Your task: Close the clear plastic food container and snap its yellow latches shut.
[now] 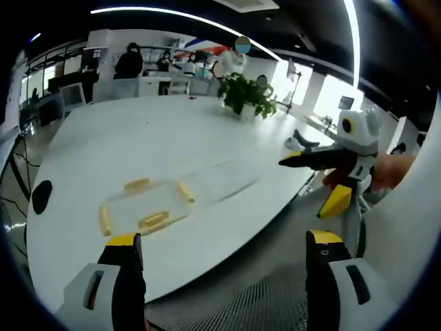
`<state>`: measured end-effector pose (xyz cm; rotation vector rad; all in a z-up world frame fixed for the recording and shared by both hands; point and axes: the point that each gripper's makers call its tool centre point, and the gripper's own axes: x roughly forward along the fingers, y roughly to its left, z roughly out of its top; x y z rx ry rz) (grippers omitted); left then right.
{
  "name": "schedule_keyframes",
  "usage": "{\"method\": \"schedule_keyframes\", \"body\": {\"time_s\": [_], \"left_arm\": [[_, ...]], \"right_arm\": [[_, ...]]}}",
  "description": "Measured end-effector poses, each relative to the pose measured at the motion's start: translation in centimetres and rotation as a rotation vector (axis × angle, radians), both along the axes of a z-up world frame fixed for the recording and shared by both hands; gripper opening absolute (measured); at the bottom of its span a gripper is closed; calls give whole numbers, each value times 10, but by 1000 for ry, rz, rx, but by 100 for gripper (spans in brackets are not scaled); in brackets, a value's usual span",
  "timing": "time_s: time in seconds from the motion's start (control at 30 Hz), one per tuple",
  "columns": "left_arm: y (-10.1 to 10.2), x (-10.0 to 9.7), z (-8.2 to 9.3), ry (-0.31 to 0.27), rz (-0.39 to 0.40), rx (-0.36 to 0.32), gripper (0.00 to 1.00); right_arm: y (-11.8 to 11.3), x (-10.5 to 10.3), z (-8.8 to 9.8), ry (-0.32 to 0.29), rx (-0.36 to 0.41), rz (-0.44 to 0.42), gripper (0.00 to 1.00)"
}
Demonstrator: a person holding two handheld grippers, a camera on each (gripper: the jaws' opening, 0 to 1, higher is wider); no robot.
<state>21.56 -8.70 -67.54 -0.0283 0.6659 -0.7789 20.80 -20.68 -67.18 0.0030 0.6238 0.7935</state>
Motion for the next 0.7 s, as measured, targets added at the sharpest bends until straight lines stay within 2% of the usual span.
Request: {"method": "schedule_keyframes", "body": {"time_s": [0.6, 0.7], "left_arm": [[-2, 0, 1, 5, -2, -9, 97], [-2, 0, 1, 4, -4, -8, 97]], "right_arm": [[1, -2, 0, 6, -8, 24, 99], [0, -2, 4, -16, 1, 18, 99]]}}
